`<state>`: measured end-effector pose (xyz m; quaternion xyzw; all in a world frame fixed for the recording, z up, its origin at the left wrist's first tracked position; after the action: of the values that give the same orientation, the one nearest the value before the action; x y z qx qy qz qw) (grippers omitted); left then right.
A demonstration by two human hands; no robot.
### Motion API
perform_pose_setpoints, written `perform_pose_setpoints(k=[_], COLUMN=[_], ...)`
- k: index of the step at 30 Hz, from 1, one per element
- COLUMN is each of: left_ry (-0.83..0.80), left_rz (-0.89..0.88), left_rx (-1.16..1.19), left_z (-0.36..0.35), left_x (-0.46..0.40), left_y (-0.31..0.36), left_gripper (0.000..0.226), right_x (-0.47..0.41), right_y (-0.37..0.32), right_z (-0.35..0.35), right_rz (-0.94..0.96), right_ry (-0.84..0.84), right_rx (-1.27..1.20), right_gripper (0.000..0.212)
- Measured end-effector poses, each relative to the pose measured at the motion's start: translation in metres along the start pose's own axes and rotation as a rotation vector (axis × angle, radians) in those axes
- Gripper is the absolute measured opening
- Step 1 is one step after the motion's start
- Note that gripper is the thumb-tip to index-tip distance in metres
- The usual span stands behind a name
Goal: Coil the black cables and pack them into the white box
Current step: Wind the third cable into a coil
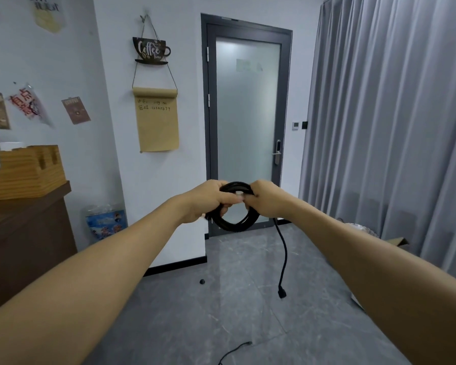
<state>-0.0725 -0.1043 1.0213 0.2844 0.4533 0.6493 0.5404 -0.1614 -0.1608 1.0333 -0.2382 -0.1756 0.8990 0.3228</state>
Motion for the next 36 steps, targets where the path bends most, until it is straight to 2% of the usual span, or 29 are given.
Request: perform_pose_setpoints(k=[2,4,8,12,14,18,21,24,27,30,32,36], left_ry=[0.091,0.141,0.197,0.261,0.331,0.459,0.472,0.459,0.398,0.286,0.242,0.269], left_rz=[-0.049,-0.057,-0.017,-0.025,-0.056,-0.156,-0.193,-0.181,-0.169,-0.206,-0.246,-0.274], left_rx=[-0.103,-0.067,0.386,0.553,0.516,0.248,0.088,-0.004,0.014,0.084,0.134,0.200], left_z=[0.006,0.009,0.005,0.005,0.007,0.015,0.018,0.023,0.023,0.008,-0.001,0.005], left_x=[0.000,-0.002,-0.002,-0.003,-0.004,-0.007,-0.007,-0.008,-0.008,-0.004,-0.001,0.001], left_y=[-0.003,-0.009,-0.017,-0.012,-0.009,-0.005,-0.003,-0.007,-0.010,-0.001,0.009,0.018], left_gripper=[0.012,0.017,0.023,0.032,0.036,0.041,0.038,0.038,0.040,0.041,0.041,0.042], right_x=[0.001,0.002,0.002,0.001,0.002,0.001,0.002,0.003,0.001,-0.003,-0.005,-0.007], right_y=[0.007,0.012,0.018,0.022,0.021,0.023,0.021,0.019,0.013,0.015,0.015,0.019], right_z=[0.005,0.008,0.004,-0.005,-0.009,-0.019,-0.018,0.003,0.033,0.050,0.050,0.035], right_rz=[-0.063,-0.132,-0.225,-0.285,-0.294,-0.295,-0.203,-0.083,0.058,0.059,0.045,-0.015], right_ry=[0.057,0.103,0.139,0.152,0.143,0.097,0.055,0.166,0.332,0.439,0.445,0.357], right_rx=[-0.054,-0.126,-0.249,-0.395,-0.437,-0.451,-0.337,-0.265,-0.308,-0.338,-0.305,-0.318], right_gripper=[0.024,0.025,0.028,0.029,0.027,0.022,0.020,0.035,0.022,0.016,0.015,0.016])
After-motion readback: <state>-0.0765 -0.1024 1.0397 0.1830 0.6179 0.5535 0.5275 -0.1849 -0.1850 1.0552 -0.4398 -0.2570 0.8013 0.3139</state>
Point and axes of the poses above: each hand's wrist, its own x-axis away from the middle knuckle, its own z-axis out of the back of the hand, y = z × x, the point moved 8 cm from there along -x, towards the middle knuckle, and after that the axes turned 7 degrees about y, right-handed, at the moved point
